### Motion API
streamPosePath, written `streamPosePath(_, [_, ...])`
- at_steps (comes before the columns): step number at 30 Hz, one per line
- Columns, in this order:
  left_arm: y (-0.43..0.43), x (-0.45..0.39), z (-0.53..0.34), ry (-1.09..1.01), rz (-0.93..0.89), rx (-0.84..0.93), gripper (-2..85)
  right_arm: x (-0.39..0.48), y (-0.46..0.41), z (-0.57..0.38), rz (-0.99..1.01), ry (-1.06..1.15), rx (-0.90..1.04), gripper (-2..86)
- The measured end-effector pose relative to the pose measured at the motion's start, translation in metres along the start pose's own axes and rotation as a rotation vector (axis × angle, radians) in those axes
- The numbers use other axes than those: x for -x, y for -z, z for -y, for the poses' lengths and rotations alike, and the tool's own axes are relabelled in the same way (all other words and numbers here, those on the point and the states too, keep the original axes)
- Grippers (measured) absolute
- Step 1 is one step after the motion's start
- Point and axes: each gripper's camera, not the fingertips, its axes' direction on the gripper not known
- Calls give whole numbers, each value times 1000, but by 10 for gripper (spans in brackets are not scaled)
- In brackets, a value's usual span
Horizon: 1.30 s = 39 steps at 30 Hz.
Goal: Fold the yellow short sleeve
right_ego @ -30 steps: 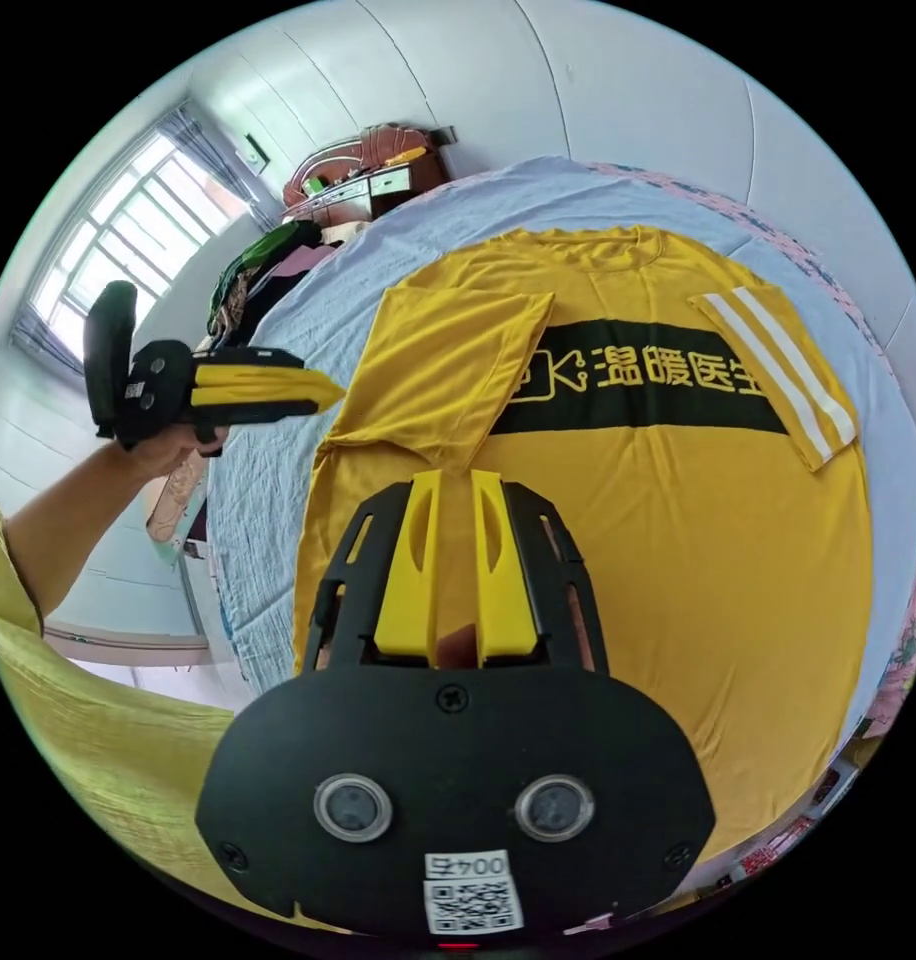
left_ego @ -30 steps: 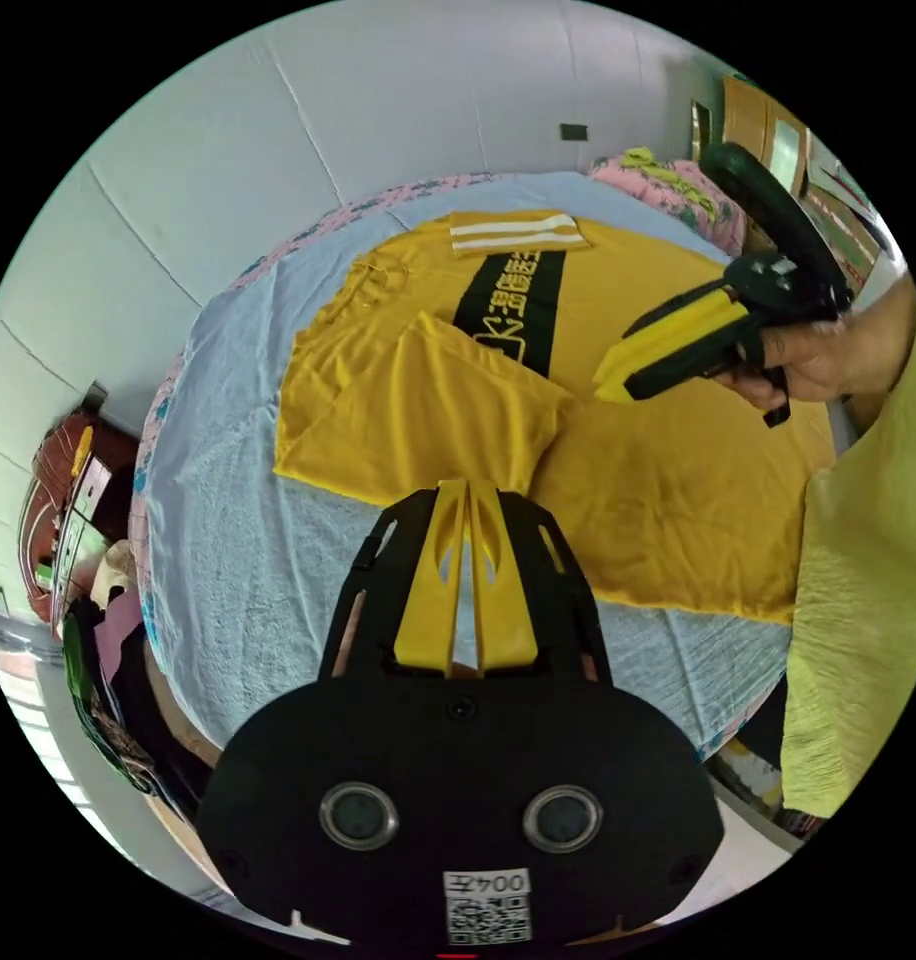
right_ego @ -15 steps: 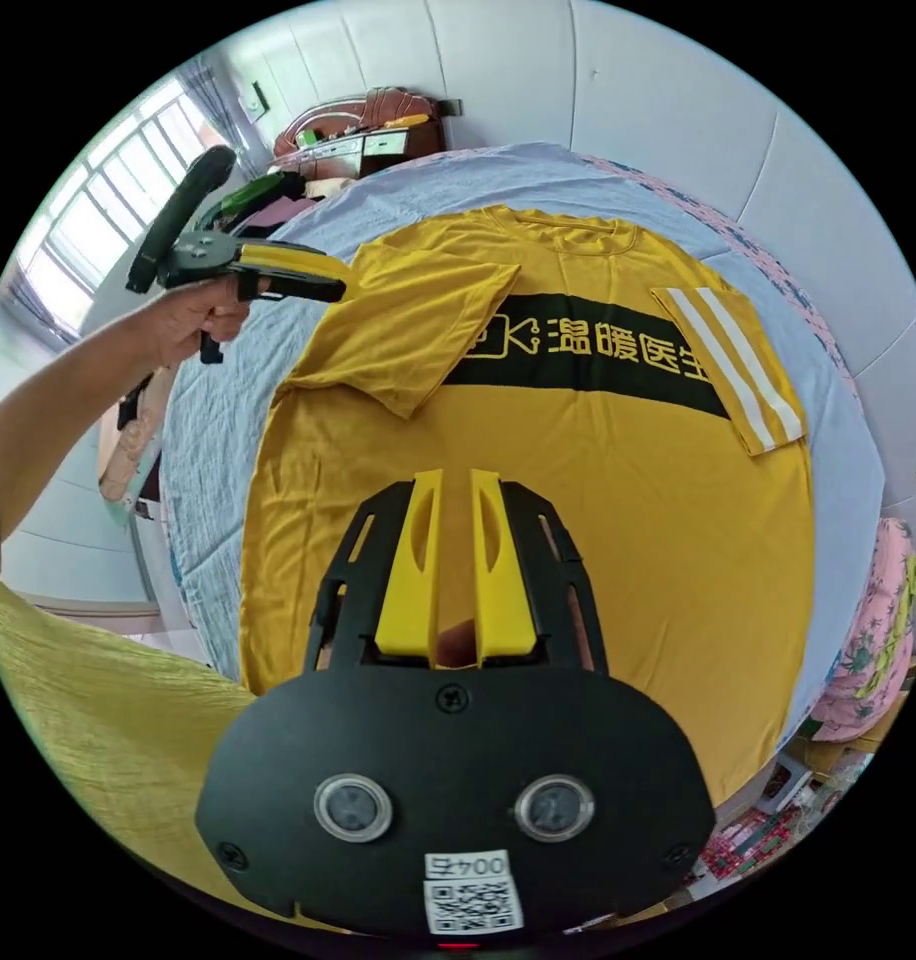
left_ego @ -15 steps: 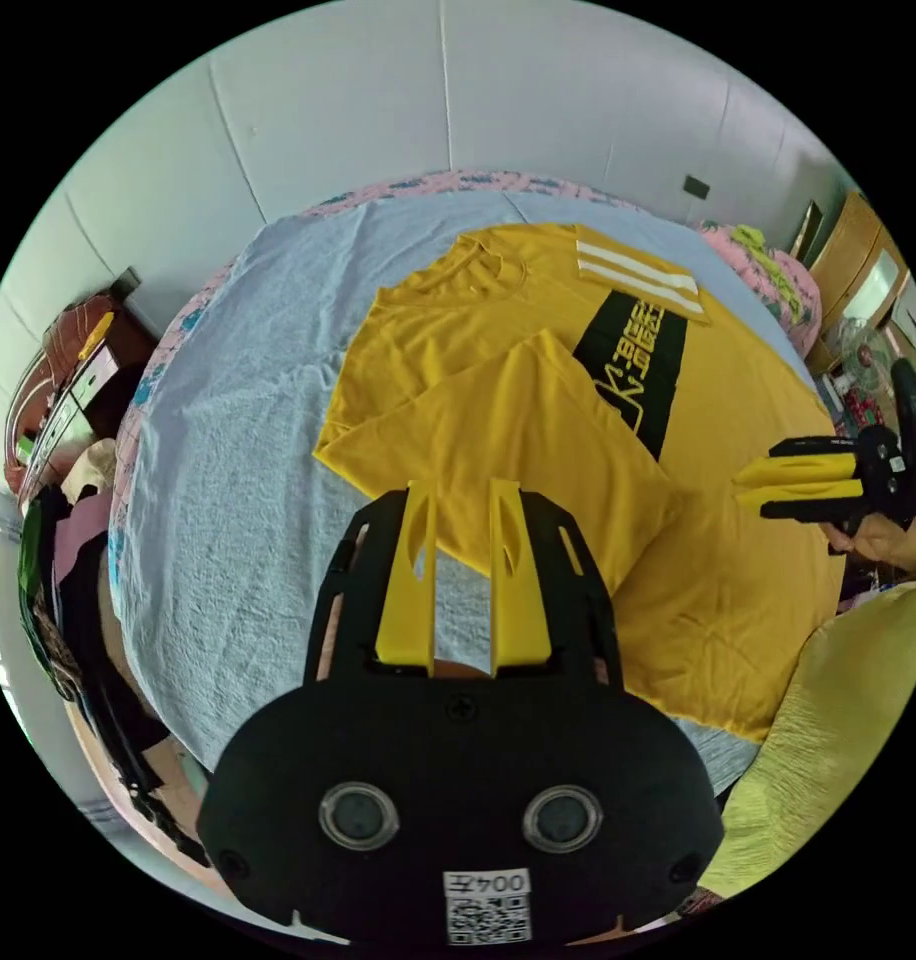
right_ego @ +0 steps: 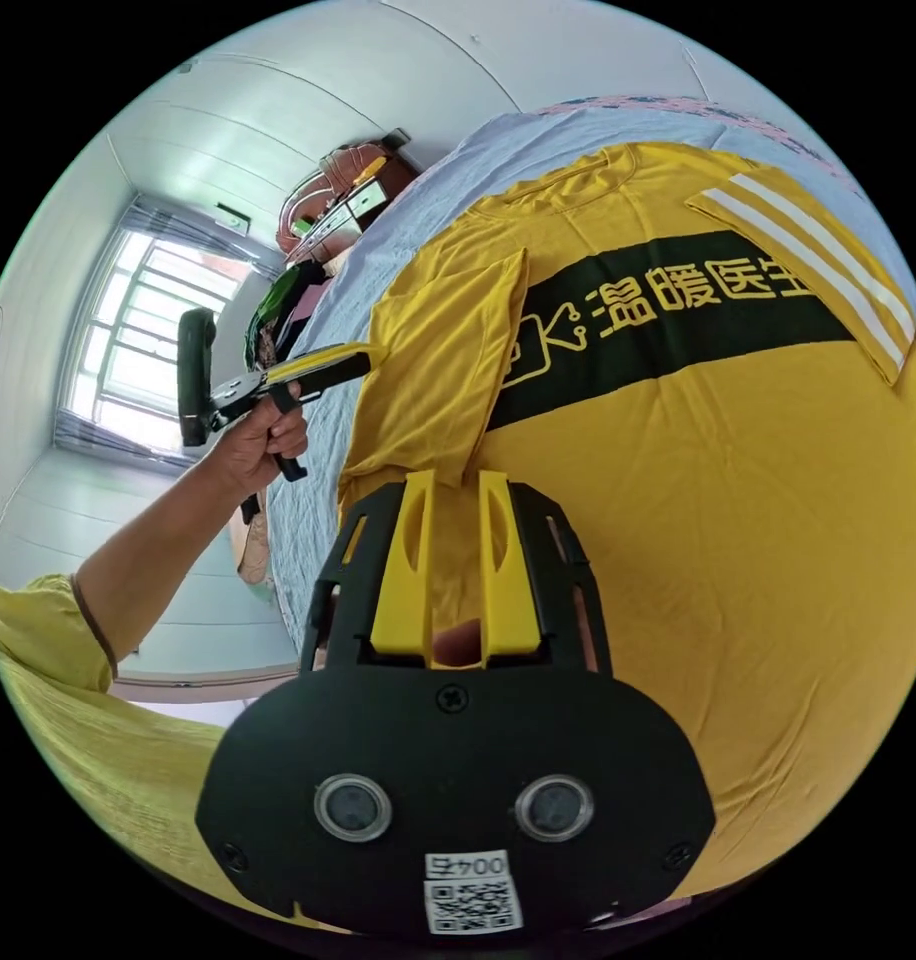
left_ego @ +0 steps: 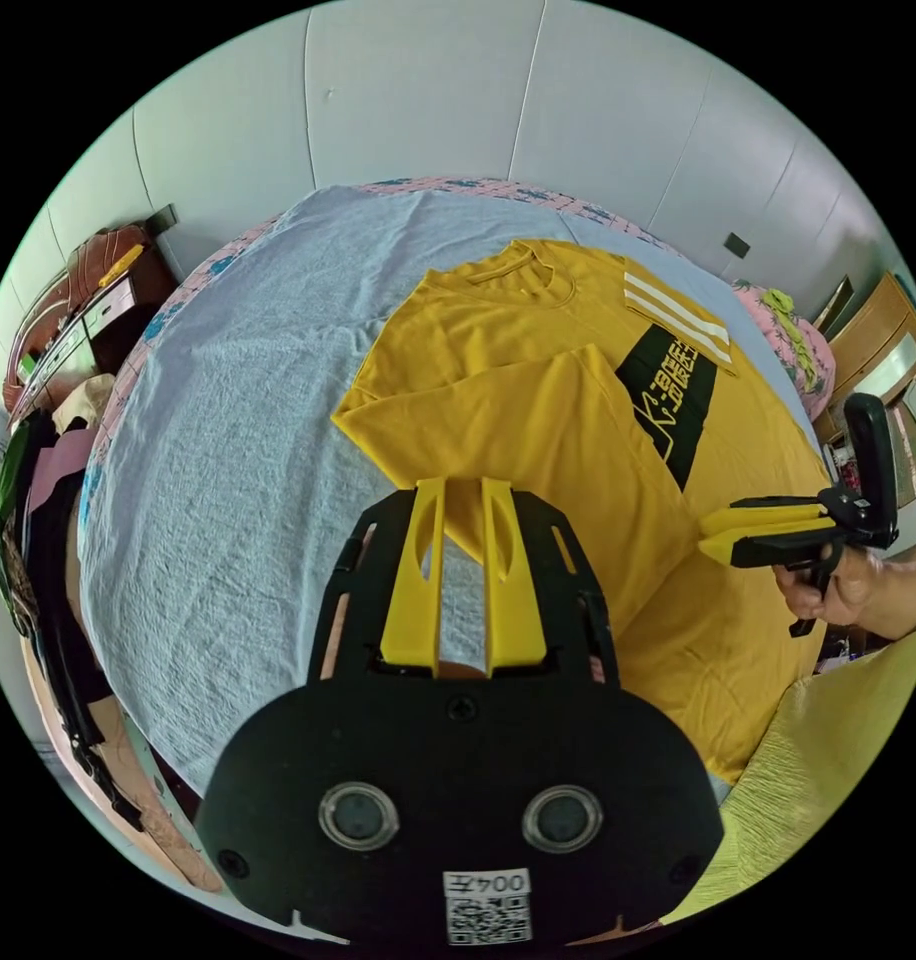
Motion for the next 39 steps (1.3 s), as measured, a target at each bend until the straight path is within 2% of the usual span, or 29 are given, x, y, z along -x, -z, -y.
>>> streamPosePath(8, [7,-13,-9,-20,-26,-15,66,-17,24,-15,-46,18,52,23])
streamPosePath(18, [36,-49,-13,-29,-32,-59,67,-30,64,-39,-26,34,60,83])
streamPosePath(22, [61,-89,-26,-65,-62,-85,65,-30,94,-62,-159,107,81,83])
streamPosePath(26, [70,-152,-40,-187,-29,-52,56,-40,121,-91,-314,127,143,74])
streamPosePath(32, [68,-212,-46,-234,28,8,28,-58,148,-130,-523,135,215,63])
streamPosePath(39, [76,-260,-46,-223,100,-9,7,-75,158,-162,-716,227,321,48])
